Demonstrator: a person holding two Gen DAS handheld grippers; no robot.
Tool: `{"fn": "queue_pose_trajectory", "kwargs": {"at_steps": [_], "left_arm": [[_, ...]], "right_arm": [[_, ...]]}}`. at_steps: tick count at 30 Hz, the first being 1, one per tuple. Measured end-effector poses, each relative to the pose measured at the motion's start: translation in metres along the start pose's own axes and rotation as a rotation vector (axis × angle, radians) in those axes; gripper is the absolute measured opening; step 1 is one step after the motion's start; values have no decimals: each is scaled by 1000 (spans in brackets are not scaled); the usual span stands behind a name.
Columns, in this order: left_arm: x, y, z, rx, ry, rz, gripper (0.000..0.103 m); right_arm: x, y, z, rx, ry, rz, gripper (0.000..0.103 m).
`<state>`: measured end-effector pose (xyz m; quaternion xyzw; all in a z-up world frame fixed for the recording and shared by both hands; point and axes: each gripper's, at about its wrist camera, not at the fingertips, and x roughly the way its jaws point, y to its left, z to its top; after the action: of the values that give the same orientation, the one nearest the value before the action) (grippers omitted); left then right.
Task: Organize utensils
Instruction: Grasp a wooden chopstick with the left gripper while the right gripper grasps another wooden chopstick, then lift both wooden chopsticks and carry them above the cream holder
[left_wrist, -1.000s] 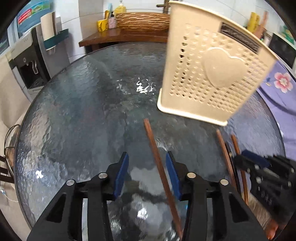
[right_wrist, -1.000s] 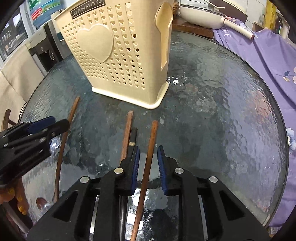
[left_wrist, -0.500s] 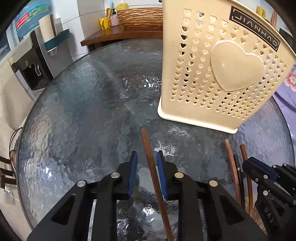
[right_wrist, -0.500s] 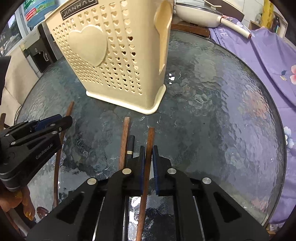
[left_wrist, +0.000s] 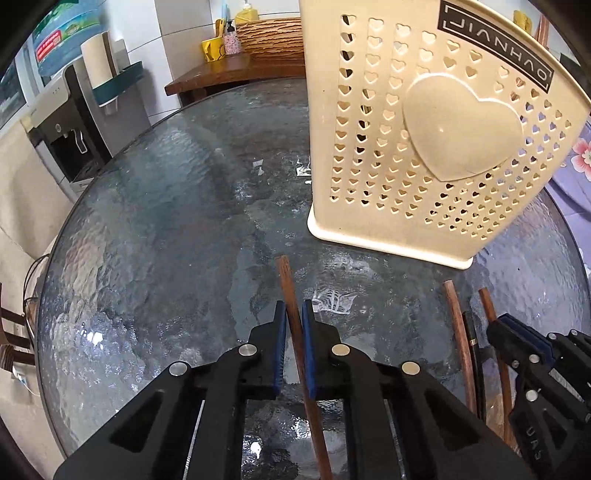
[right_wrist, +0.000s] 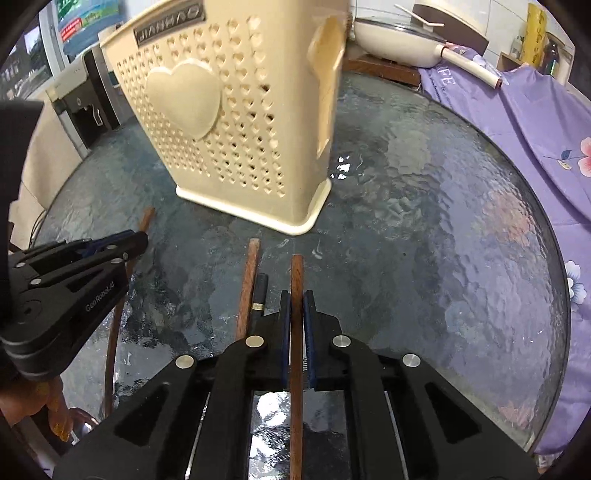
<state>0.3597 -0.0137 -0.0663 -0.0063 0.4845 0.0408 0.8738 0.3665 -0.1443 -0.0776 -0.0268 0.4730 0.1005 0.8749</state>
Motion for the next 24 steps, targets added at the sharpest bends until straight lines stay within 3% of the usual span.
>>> {"fn": "queue_pose_trajectory", "kwargs": {"at_steps": [5,16,24], "left_arm": [[-11,2,-2,-18,-34,-51,8],[-111,5,-13,0,-248,-239,7],[-168,2,-25,57,-358,-293,7]], "right_arm": [[-21,-13,-1,1,-69,43,8],[-116,-42,-5,17,-287,173,8],[-184,-48,-11,-14,-410,217,8]]}}
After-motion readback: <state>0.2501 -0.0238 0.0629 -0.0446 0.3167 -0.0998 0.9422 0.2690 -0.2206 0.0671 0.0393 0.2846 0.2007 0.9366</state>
